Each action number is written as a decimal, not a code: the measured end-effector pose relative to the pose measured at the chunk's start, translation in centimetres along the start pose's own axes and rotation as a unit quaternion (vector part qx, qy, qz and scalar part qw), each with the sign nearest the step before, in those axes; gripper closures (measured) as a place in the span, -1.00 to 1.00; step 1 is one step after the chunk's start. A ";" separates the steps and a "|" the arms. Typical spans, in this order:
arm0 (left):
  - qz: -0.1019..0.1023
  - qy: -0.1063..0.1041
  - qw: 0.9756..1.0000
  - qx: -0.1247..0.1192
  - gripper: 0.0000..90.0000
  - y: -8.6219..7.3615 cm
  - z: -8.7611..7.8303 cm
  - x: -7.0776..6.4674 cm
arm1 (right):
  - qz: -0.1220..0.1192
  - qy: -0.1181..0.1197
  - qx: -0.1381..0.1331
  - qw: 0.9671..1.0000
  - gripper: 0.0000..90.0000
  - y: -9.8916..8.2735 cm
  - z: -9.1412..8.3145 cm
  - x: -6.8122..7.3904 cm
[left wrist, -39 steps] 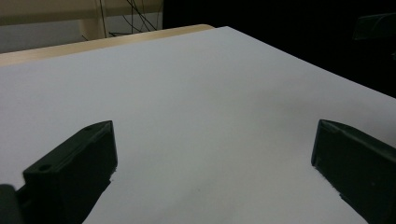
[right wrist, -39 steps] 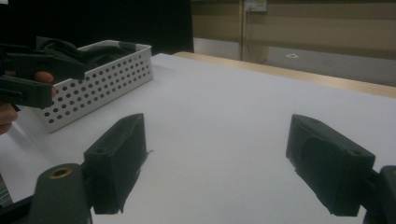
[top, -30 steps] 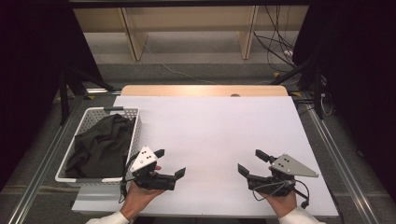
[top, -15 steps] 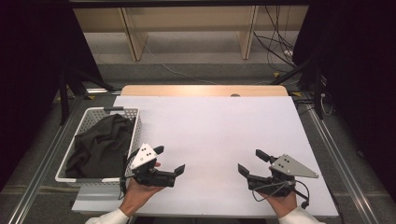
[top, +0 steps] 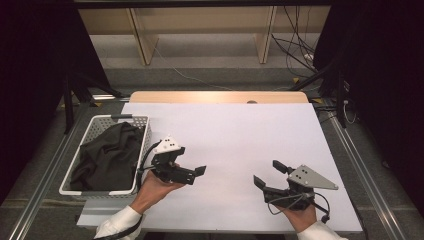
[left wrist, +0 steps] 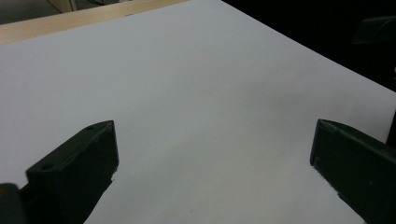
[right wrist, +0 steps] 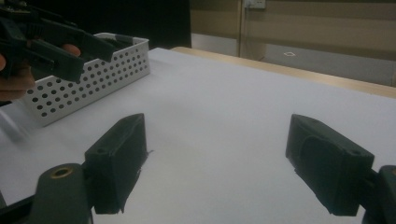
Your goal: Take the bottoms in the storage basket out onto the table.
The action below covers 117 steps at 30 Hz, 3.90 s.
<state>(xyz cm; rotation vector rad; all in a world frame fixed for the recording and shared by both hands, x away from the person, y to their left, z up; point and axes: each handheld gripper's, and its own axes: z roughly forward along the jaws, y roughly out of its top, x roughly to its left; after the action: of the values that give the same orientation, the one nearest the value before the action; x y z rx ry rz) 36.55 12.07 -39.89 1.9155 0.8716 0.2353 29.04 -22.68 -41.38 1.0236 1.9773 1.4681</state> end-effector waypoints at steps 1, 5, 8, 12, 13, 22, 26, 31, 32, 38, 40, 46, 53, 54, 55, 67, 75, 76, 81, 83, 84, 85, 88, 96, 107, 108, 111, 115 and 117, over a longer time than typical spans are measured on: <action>-0.004 -0.001 1.000 0.009 -0.99 0.3 0.1 0.1 | 0.000 -0.001 0.000 1.000 -0.52 0.0 0.0 0.0; -0.009 0.000 1.000 0.025 -0.96 1.6 0.3 0.7 | 0.002 -0.001 -0.001 1.000 -0.52 0.0 0.0 -0.1; 0.002 0.036 0.997 0.074 -0.94 2.7 0.5 1.2 | 0.004 0.000 -0.002 1.000 -0.52 0.0 0.0 -0.1; 0.012 0.042 0.994 0.099 -0.93 2.7 0.1 1.9 | 0.002 0.004 -0.002 1.000 -0.52 0.0 0.0 -0.2; 0.014 0.050 0.994 0.099 -0.93 2.7 -0.1 2.1 | 0.000 0.004 -0.001 1.000 -0.52 0.0 0.0 -0.2; 0.034 0.072 0.989 0.124 -0.92 2.8 -1.3 3.6 | -0.002 0.008 -0.004 1.000 -0.51 0.0 -0.1 -0.2; 0.052 0.089 0.985 0.137 -0.92 3.1 -2.1 3.8 | -0.005 0.008 -0.006 1.000 -0.50 0.1 -0.3 -0.2; 0.048 0.104 0.982 0.149 -0.92 3.0 -3.0 4.9 | -0.007 0.009 -0.005 1.000 -0.50 0.1 -0.3 -0.2; 0.048 0.108 0.982 0.149 -0.92 3.0 -3.2 5.1 | -0.007 0.009 -0.006 1.000 -0.50 0.1 -0.3 -0.2; 0.043 0.133 0.978 0.156 -0.92 3.1 -4.8 6.3 | -0.007 0.009 -0.003 1.000 -0.50 0.0 -0.3 -0.2; 0.036 0.145 0.977 0.154 -0.92 3.1 -5.5 6.9 | -0.009 0.009 -0.003 1.000 -0.50 0.0 -0.3 -0.2; 0.013 0.170 0.975 0.145 -0.92 3.0 -7.9 8.7 | -0.010 0.010 -0.004 1.000 -0.50 0.0 -0.3 -0.1; -0.011 0.208 0.968 0.139 -0.91 3.0 -10.7 10.6 | -0.011 0.012 -0.005 1.000 -0.49 0.0 -0.2 -0.1; -0.016 0.212 0.967 0.139 -0.91 2.9 -11.1 10.8 | -0.011 0.011 -0.005 1.000 -0.49 0.0 -0.2 -0.1; -0.020 0.216 0.966 0.141 -0.91 2.9 -11.5 11.1 | -0.011 0.011 -0.005 1.000 -0.49 0.0 -0.2 -0.1; -0.065 0.269 0.946 0.166 -0.91 1.4 -14.0 14.2 | -0.014 0.012 0.001 1.000 -0.49 0.0 -0.1 -0.1; -0.096 0.265 0.932 0.228 -0.91 -0.3 -12.9 15.9 | -0.018 0.013 0.003 1.000 -0.48 0.0 0.0 0.0; -0.101 0.265 0.929 0.236 -0.93 -0.5 -12.7 16.2 | -0.018 0.013 0.003 1.000 -0.48 0.0 0.0 0.0; -0.111 0.262 0.923 0.259 -0.95 -1.4 -12.4 17.0 | -0.020 0.015 0.005 1.000 -0.48 0.0 0.0 0.1; -0.120 0.258 0.921 0.266 -0.95 -1.8 -12.2 17.3 | -0.020 0.015 0.007 1.000 -0.48 0.0 0.0 0.1; -0.123 0.255 0.921 0.269 -0.95 -1.9 -12.0 17.4 | -0.020 0.016 0.008 1.000 -0.48 0.0 0.0 0.1; -0.126 0.252 0.918 0.278 -0.95 -2.1 -11.8 17.6 | -0.020 0.016 0.007 1.000 -0.48 -0.1 0.0 0.1; -0.138 0.264 0.908 0.294 -1.00 -2.8 -11.1 18.2 | -0.022 0.016 0.009 1.000 -0.48 -0.1 0.1 0.1; -0.159 0.253 0.900 0.317 -1.00 -4.0 -9.8 19.1 | -0.025 0.018 0.015 0.999 -0.49 -0.1 0.3 0.3; -0.201 0.232 0.896 0.321 -1.00 -5.5 -8.3 20.7 | -0.033 0.017 0.022 0.999 -0.49 -0.2 0.4 0.4; -0.201 0.232 0.896 0.321 -1.00 -5.5 -8.3 20.7 | -0.032 0.016 0.022 0.999 -0.49 -0.2 0.5 0.4; -0.217 0.254 0.882 0.332 -1.00 -5.8 -7.5 21.3 | -0.035 0.010 0.031 0.999 -0.49 -0.3 0.6 0.5; -0.222 0.247 0.884 0.328 -1.00 -6.1 -7.3 21.7 | -0.035 0.010 0.032 0.999 -0.48 -0.3 0.7 0.5; -0.222 0.249 0.882 0.333 -1.00 -6.0 -7.2 21.7 | -0.035 0.010 0.033 0.999 -0.49 -0.4 0.7 0.5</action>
<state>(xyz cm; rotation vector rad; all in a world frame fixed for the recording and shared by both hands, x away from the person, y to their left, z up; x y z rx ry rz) 45.80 33.05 -45.69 2.2279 1.9086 0.1586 29.16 -21.94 -41.91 0.9602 2.0672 1.3891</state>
